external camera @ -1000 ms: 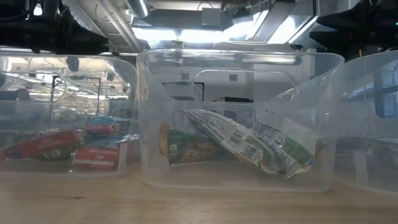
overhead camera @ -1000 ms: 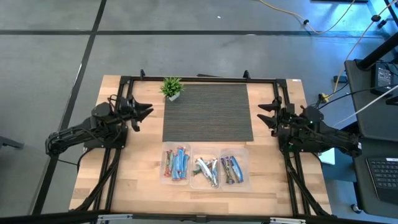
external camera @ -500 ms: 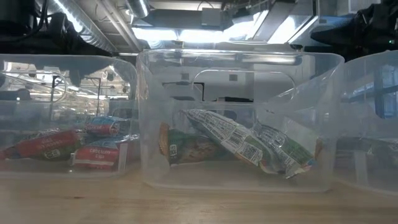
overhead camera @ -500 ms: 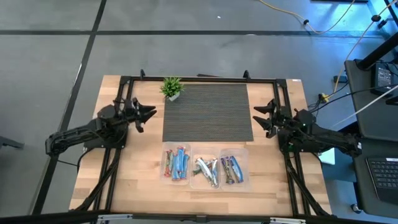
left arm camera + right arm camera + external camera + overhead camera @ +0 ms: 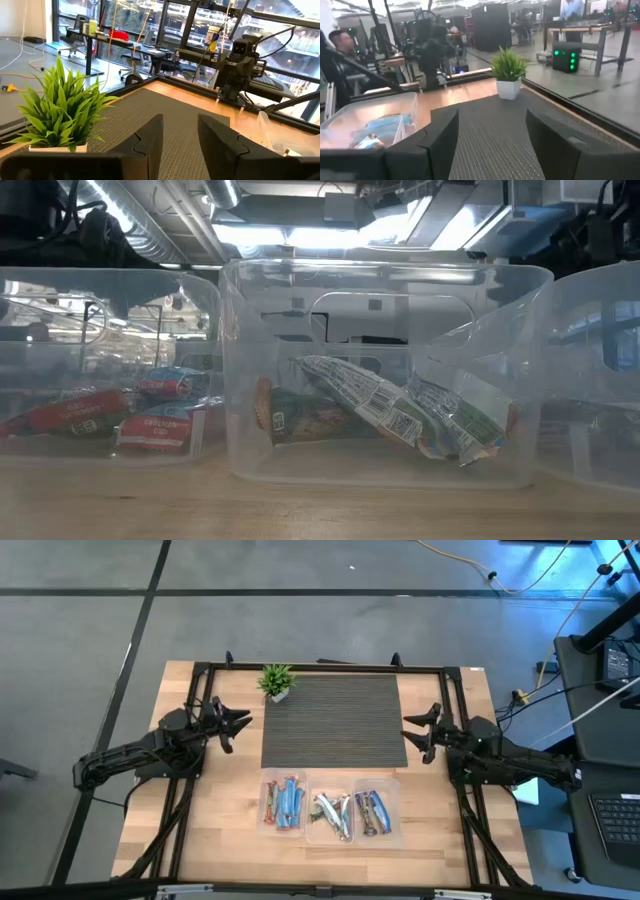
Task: Pick and place Granola Bars by type
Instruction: Return to Home Position
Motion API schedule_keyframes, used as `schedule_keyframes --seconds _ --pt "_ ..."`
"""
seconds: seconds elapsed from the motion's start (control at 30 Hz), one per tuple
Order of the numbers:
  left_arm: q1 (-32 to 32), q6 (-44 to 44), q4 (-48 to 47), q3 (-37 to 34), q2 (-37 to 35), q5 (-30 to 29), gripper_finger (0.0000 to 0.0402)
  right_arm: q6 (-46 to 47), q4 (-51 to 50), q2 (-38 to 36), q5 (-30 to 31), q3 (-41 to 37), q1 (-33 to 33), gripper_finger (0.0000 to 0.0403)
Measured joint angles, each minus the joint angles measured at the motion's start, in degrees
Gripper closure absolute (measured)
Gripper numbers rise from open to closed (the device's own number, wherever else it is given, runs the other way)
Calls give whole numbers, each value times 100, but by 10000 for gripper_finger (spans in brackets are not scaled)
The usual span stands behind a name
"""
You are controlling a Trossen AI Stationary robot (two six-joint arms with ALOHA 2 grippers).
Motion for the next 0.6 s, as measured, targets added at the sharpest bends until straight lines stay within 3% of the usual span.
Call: schedule_keyframes --seconds 0.23,0.6 --pt "0 0 8 0 0 -11 287 -577 4 24 -108 2 0 169" --pt "0 0 15 0 2 -17 286 -604 4 24 -108 2 0 169"
